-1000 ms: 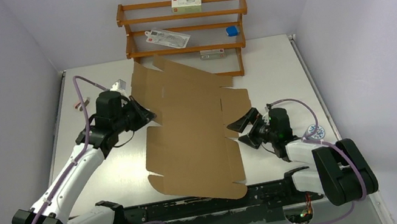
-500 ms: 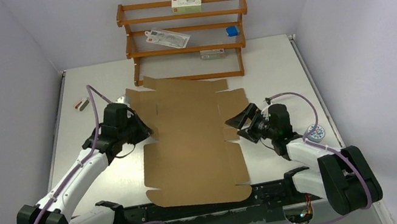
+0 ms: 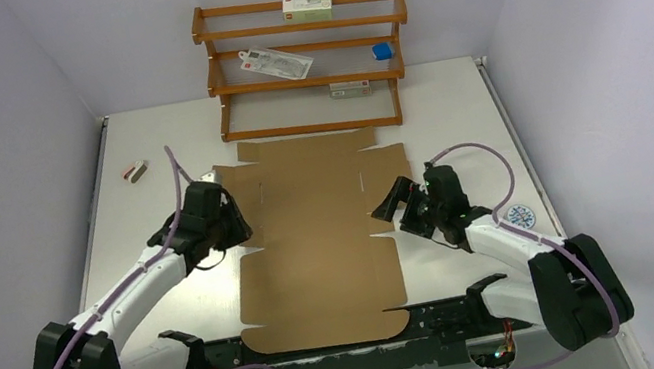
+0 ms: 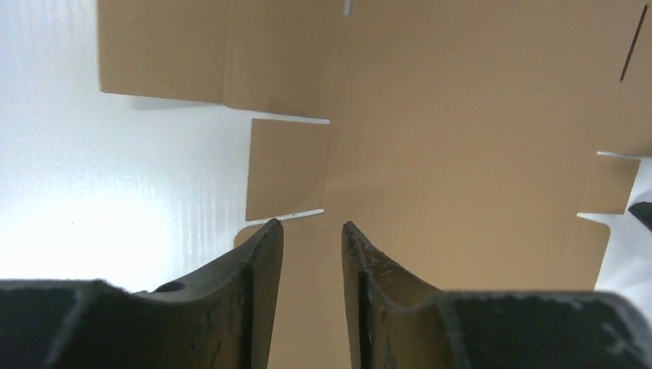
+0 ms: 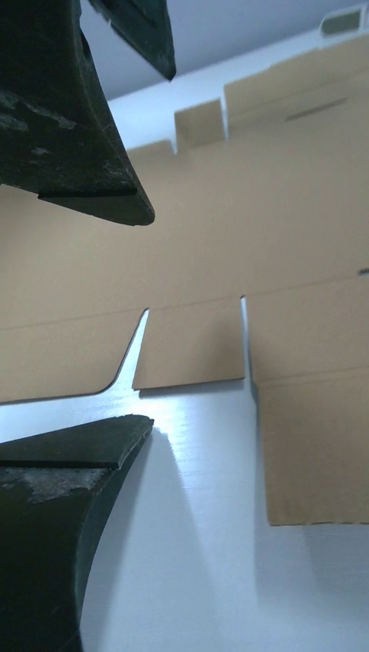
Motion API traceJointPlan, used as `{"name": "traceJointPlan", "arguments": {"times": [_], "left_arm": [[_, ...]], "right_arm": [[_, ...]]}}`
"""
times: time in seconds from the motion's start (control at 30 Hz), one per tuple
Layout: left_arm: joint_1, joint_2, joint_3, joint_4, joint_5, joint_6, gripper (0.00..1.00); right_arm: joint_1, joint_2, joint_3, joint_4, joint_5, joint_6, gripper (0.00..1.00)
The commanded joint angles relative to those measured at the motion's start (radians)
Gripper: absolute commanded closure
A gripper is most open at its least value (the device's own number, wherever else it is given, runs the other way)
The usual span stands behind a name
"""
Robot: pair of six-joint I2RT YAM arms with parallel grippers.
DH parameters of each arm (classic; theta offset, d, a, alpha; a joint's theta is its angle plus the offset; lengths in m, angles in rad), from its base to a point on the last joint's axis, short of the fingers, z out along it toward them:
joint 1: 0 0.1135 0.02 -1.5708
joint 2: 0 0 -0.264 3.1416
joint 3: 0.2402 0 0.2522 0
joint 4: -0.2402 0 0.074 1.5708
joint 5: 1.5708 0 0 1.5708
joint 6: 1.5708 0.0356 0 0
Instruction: Fold the paper box
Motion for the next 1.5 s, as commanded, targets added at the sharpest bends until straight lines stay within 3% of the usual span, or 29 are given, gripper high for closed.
{"name": "traceJointPlan", "arguments": {"times": [0.0,0.1,0.23,0.37,0.53,0.67,0.9,1.17,1.47], "left_arm": [[-0.085,0.009,0.025,-0.015,-0.123,0.039,0.56],[-0.158,-0.002,0.058,-0.077,-0.23,0.044,0.48],[-0.168,-0.007,0.053,-0.118,-0.3,0.012,0.34],[-0.129,-0.009,-0.024,-0.062,-0.242,-0.037,0.27],[0.066,0.007,-0.107,0.089,-0.026,-0.031,0.26],[0.148,0.057,-0.057,0.156,0.075,-0.032,0.26],[0.327,0.199,0.102,0.085,0.212,0.061,0.26],[0.361,0.436,0.364,-0.061,0.208,0.255,0.26],[0.365,0.695,0.57,-0.159,0.23,0.385,0.32]], "right_arm": [[0.047,0.035,0.04,-0.053,0.084,-0.052,0.02],[0.05,0.041,0.057,-0.066,0.106,-0.069,0.02],[0.051,0.043,0.073,-0.071,0.117,-0.101,0.02],[0.052,0.043,0.067,-0.038,0.083,-0.113,0.02],[0.052,0.047,0.062,-0.011,0.054,-0.139,0.02],[0.052,0.044,0.064,-0.014,0.05,-0.165,0.02],[0.052,0.012,0.087,-0.061,0.091,-0.206,0.02],[0.051,-0.012,0.168,-0.14,0.186,-0.274,0.02],[0.051,-0.006,0.194,-0.121,0.173,-0.286,0.02]]}}
